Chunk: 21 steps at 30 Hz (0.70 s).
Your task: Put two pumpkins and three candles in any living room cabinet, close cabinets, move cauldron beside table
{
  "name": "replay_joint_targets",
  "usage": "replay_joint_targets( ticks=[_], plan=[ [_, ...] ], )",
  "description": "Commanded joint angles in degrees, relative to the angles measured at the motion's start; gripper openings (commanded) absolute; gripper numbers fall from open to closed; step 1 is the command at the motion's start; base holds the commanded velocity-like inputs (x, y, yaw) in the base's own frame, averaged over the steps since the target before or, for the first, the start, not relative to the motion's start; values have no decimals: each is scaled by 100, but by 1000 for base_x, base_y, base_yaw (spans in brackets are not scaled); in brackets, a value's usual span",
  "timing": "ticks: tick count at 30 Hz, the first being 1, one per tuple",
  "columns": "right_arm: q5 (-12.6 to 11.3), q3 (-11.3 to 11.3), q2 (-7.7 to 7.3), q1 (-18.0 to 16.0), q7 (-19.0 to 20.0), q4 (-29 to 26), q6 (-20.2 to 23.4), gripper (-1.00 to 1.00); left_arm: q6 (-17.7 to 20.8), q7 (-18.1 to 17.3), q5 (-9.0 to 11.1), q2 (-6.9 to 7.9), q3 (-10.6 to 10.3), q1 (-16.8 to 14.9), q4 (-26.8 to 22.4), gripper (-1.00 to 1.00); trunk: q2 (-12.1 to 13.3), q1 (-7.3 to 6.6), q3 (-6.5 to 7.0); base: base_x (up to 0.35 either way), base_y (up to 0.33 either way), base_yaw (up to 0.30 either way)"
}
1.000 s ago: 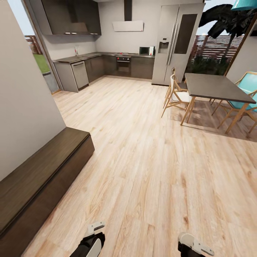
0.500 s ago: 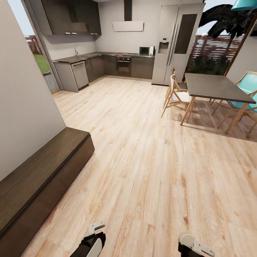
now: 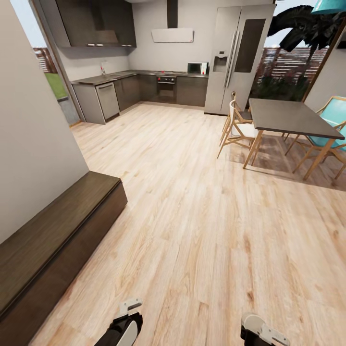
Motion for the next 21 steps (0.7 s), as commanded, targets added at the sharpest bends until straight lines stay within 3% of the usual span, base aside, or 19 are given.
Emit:
replay_joint_targets(
  ticks=[1,6,21],
  plan=[
    [-62,12,0,-2,-16,-1,-17,-100,77,48,33,-5,-28,-3,-11,-100,-3,0,-5,0,0,0],
    [-61,12,0,-2,-16,0,-20,-100,297,49,33,-44,-28,-3,-28,-100,-3,0,-5,0,0,0],
    [-60,12,7,-2,-16,2,-20,-100,333,56,33,-64,-36,-3,-30,-100,-3,0,-5,0,0,0]
  ],
)
